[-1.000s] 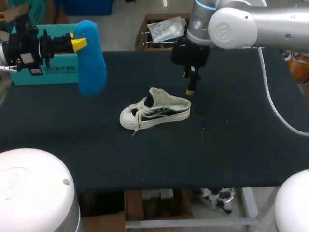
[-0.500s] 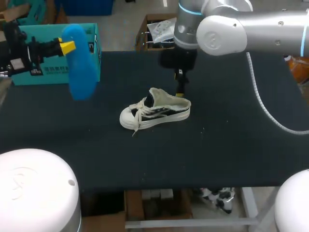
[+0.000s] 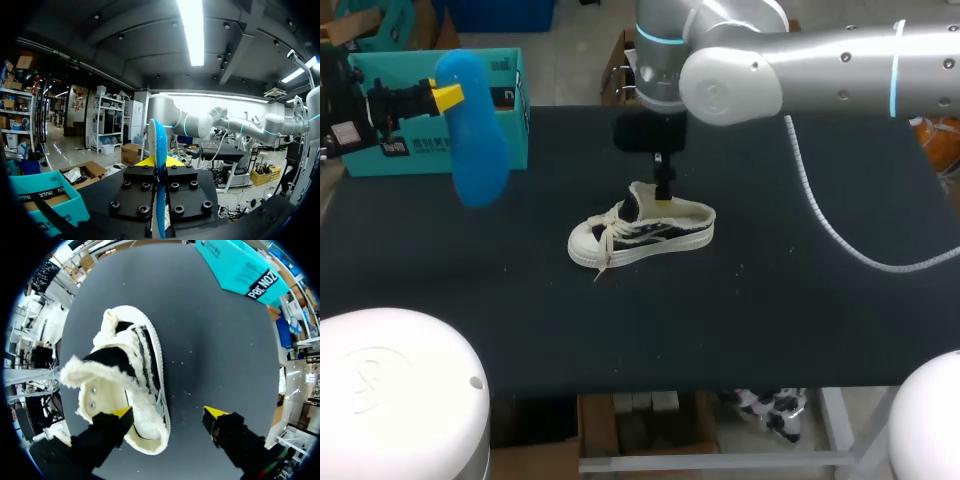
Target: Open the shoe tongue, take the insole out of the shoe, put the insole back into the shoe, and pack the shoe into the shoebox
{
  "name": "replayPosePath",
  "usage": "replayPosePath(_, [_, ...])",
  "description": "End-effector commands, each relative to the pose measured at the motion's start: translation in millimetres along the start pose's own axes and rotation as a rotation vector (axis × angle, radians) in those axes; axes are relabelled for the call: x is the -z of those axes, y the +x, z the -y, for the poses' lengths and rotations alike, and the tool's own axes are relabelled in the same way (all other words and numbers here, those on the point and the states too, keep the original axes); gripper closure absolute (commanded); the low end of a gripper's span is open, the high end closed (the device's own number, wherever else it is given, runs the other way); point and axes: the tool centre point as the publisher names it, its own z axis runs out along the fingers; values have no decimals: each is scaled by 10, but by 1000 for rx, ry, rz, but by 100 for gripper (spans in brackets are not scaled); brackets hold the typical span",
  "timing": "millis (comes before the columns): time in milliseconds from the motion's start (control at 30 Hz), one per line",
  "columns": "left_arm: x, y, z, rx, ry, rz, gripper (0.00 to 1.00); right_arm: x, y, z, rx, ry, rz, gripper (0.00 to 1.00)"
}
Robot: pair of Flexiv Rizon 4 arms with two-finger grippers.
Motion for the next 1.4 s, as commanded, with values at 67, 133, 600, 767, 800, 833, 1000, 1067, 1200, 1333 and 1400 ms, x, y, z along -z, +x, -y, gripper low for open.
replayPosePath(67, [36,-2,-11,1,5,3,100,-61,90,-66,14,29,30,15])
replayPosePath(133, [41,-5,-15,2,4,2,100,-86,104,-79,17,32,34,54])
replayPosePath(600, [7,-37,-66,15,22,-37,100,-122,159,-97,5,74,49,100])
replayPosePath(767, [-54,-45,-93,18,27,-63,100,-85,183,-80,-21,79,59,100])
replayPosePath(800, [-73,-51,-98,21,32,-73,100,-75,187,-74,-26,73,60,100])
replayPosePath(833, [-99,-61,-101,22,35,-79,100,-67,191,-69,-40,78,61,100])
replayPosePath(1000, [-261,-95,-128,30,30,-125,100,8,202,19,-126,47,46,100])
replayPosePath(1067, [-339,-110,-130,36,39,-157,100,48,212,69,-182,46,41,100])
replayPosePath(1200, [-554,-147,-102,37,50,-221,100,147,255,187,-324,12,17,100])
replayPosePath(1333, [-758,-187,-61,33,66,-294,100,226,326,289,-475,-32,-14,100])
replayPosePath(1400, [-869,-199,-45,32,75,-342,100,256,364,330,-566,-56,-41,100])
